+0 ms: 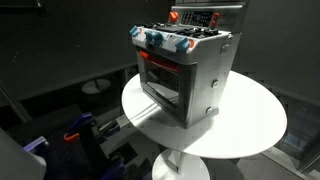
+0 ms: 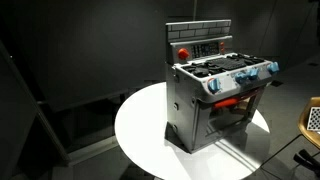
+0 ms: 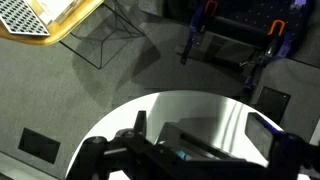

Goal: Press the orange button on the stove

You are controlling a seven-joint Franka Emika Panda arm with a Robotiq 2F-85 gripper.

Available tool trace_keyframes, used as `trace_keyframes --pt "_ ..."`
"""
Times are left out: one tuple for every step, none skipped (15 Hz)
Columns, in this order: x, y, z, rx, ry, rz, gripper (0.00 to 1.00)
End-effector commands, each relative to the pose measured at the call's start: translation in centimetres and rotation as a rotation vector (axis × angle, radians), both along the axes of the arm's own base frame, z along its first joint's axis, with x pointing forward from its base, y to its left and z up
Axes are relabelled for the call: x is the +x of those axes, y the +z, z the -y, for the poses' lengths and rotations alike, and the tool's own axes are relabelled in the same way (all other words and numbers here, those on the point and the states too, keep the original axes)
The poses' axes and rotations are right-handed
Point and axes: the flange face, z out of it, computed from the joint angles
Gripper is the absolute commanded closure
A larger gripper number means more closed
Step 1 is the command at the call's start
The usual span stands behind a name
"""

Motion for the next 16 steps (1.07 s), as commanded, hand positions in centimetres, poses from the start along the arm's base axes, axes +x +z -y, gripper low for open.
trace_keyframes --pt "0.0 0.1 0.0 0.0 0.0 0.0 0.0" --pt "0.0 0.1 0.0 0.0 0.0 0.001 0.0" --pt "0.0 0.1 0.0 0.0 0.0 0.002 0.0" --pt "0.0 0.2 0.0 0.0 0.0 0.002 0.0" --pt "0.0 0.2 0.0 0.0 0.0 0.002 0.0" --pt "0.4 0.3 0.0 -0.008 -0.015 0.033 0.0" --pt "1.0 0.4 -0.1 -0.005 -0.031 0.06 0.0" --pt "1.7 0.6 -0.1 -0.001 -0.047 0.091 0.0" --pt "2.3 0.8 -0.2 0.0 -0.06 0.125 0.0" --pt "3.2 1.0 -0.3 0.004 -0.078 0.164 0.0" --pt "4.0 1.1 -0.3 0.006 -0.095 0.197 0.0" --pt "4.9 1.1 -0.4 0.01 -0.113 0.227 0.0" --pt "5.6 1.2 -0.4 0.015 -0.126 0.254 0.0" --pt "6.5 1.1 -0.4 0.016 -0.147 0.29 0.0" --pt "7.4 0.9 -0.4 0.022 -0.162 0.313 0.0" --pt "8.2 0.7 -0.3 0.032 -0.181 0.336 0.0"
